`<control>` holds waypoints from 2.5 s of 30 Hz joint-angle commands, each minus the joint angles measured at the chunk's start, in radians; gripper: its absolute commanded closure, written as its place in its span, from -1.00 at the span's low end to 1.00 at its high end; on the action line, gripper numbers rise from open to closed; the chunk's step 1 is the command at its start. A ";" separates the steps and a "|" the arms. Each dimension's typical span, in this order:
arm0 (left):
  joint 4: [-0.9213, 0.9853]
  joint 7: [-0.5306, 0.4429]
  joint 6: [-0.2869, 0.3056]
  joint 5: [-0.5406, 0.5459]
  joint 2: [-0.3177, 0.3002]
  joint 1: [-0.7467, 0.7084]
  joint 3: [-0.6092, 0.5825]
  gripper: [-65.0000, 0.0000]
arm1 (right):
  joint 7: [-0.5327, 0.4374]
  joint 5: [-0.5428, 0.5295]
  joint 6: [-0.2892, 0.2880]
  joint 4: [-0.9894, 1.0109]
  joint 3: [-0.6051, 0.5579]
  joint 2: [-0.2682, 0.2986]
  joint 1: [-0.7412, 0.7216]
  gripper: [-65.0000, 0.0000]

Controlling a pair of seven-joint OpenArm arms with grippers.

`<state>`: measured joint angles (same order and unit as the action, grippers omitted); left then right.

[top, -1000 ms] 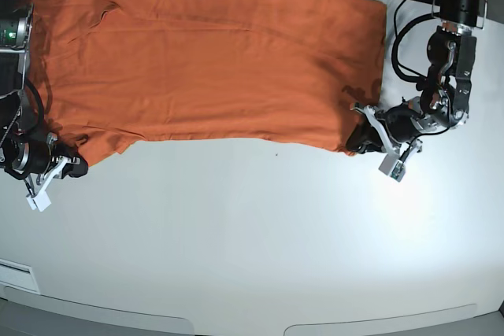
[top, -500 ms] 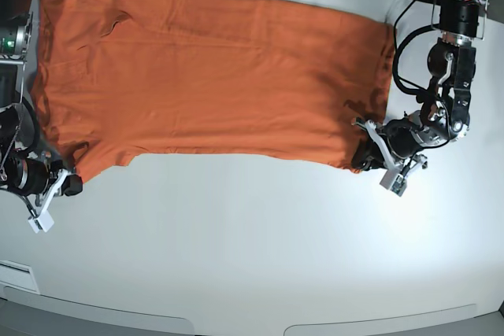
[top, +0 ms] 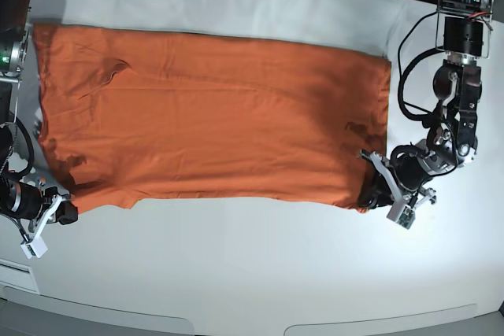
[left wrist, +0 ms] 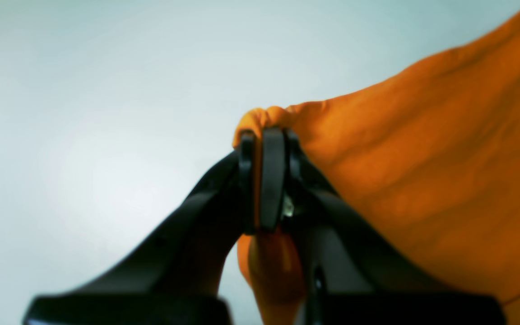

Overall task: Fold the T-shirt properly
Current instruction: 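Lift the hem and fold it over toward the collar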

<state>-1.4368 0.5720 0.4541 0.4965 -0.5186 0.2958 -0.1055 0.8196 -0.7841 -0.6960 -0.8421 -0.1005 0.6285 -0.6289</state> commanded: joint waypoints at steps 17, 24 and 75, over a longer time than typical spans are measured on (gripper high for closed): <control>-0.014 0.012 0.218 0.120 -0.048 0.059 -0.019 1.00 | 0.077 -0.116 -0.002 -0.016 0.008 0.022 -0.016 1.00; -0.014 0.034 0.244 0.203 -0.078 0.059 -0.019 1.00 | 0.153 -0.243 -0.002 -0.045 0.008 0.041 -0.011 1.00; -0.224 0.476 0.244 0.682 -0.306 -0.080 -0.018 1.00 | 0.326 -0.303 -0.002 -0.652 0.130 0.222 0.499 1.00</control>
<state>-1.6485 1.0668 0.6899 1.1603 -0.8055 0.1970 -0.1329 1.1606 -1.0710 -0.6960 -1.4807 0.0151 0.8204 -0.1108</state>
